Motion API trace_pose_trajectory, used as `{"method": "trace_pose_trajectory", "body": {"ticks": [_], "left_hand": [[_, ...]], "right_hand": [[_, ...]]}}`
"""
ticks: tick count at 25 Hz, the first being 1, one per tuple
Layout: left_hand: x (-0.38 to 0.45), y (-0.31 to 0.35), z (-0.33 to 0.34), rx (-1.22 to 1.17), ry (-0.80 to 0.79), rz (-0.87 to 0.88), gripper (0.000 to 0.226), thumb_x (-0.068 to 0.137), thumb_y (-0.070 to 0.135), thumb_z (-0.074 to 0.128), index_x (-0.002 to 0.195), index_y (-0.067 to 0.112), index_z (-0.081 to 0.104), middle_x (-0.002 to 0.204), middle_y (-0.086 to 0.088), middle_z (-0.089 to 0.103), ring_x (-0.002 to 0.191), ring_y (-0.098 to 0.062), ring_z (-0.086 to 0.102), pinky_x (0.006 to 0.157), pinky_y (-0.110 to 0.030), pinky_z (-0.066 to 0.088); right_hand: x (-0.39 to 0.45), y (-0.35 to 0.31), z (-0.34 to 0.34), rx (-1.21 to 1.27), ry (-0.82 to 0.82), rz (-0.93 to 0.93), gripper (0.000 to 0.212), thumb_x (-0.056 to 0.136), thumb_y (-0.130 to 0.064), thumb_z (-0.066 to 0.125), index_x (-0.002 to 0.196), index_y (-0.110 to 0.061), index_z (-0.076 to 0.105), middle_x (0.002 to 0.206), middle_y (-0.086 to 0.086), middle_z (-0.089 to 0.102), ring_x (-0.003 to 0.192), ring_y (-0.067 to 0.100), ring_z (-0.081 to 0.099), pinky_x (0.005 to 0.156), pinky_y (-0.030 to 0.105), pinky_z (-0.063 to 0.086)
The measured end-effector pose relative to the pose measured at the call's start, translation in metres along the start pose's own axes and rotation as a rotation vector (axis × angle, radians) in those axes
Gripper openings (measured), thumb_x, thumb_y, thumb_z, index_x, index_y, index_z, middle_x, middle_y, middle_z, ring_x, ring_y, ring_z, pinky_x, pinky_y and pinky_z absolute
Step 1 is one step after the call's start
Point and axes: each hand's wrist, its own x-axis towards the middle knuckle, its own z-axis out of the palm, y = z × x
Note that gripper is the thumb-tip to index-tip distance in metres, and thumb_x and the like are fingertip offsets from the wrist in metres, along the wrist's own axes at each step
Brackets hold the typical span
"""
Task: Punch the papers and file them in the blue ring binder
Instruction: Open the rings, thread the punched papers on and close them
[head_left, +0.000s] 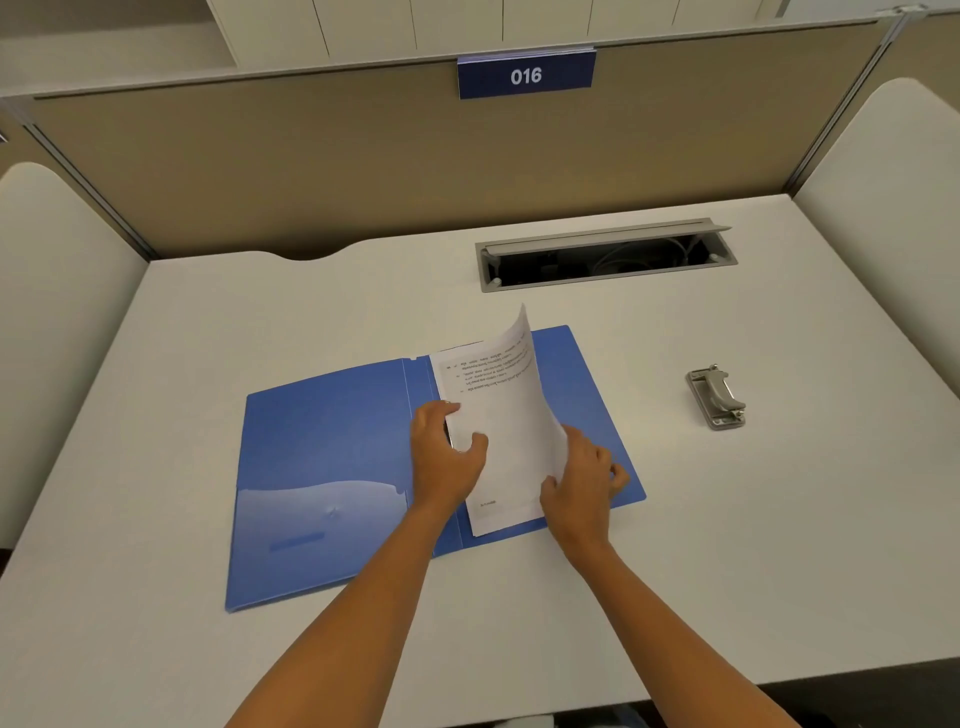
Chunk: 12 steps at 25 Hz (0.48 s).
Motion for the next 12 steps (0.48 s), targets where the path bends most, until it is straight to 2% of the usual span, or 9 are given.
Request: {"method": "trace_pose_trajectory", "body": {"ticks": [2,5,7,10,12], "left_hand": [[0.006,0.023,0.006,-0.324,-0.169,-0.206,0.024,0.090,0.027,0.066,0.112,0.018,0.063,0.115,0.002,0.062,0.112,-0.021,0.059,0.087,-0.027,0.051],[0.009,0.037,0.013,-0.696,-0.320,-0.557,0.025,0.094,0.030,0.060,0.116,0.016,0.060,0.110,-0.008,0.069,0.100,-0.025,0.066,0.084,-0.038,0.057],[0.006,0.035,0.014,-0.779,-0.346,-0.654,0.026,0.094,0.029,0.059,0.117,0.015,0.058,0.104,-0.010,0.070,0.094,-0.026,0.067,0.083,-0.043,0.056],[0.002,0.026,0.012,-0.936,-0.394,-0.715,0.027,0.094,0.035,0.058,0.114,0.018,0.060,0.105,-0.012,0.071,0.098,-0.028,0.067,0.086,-0.045,0.055],[0.004,0.024,0.012,-0.999,-0.415,-0.728,0.025,0.094,0.035,0.056,0.113,0.018,0.060,0.105,-0.013,0.072,0.099,-0.029,0.068,0.085,-0.044,0.056]], "right_hand": [[-0.005,0.002,0.004,0.083,0.013,-0.188,0.046,0.079,-0.012,0.072,0.122,-0.017,0.057,0.114,0.005,0.063,0.110,0.025,0.056,0.101,0.040,0.038],[-0.014,-0.001,0.011,0.316,-0.119,-0.299,0.040,0.082,-0.015,0.071,0.119,-0.021,0.058,0.129,0.002,0.058,0.119,0.020,0.053,0.103,0.039,0.046],[-0.017,-0.005,0.013,0.433,-0.181,-0.271,0.041,0.083,-0.027,0.071,0.120,-0.027,0.055,0.136,-0.001,0.054,0.122,0.015,0.052,0.102,0.032,0.045],[-0.019,-0.010,0.012,0.519,-0.200,-0.218,0.055,0.079,-0.046,0.072,0.126,-0.028,0.050,0.131,-0.010,0.055,0.117,0.005,0.052,0.099,0.019,0.041],[-0.017,-0.012,0.009,0.543,-0.199,-0.209,0.059,0.076,-0.055,0.069,0.125,-0.028,0.050,0.129,-0.016,0.053,0.116,0.004,0.051,0.099,0.016,0.039]]}}
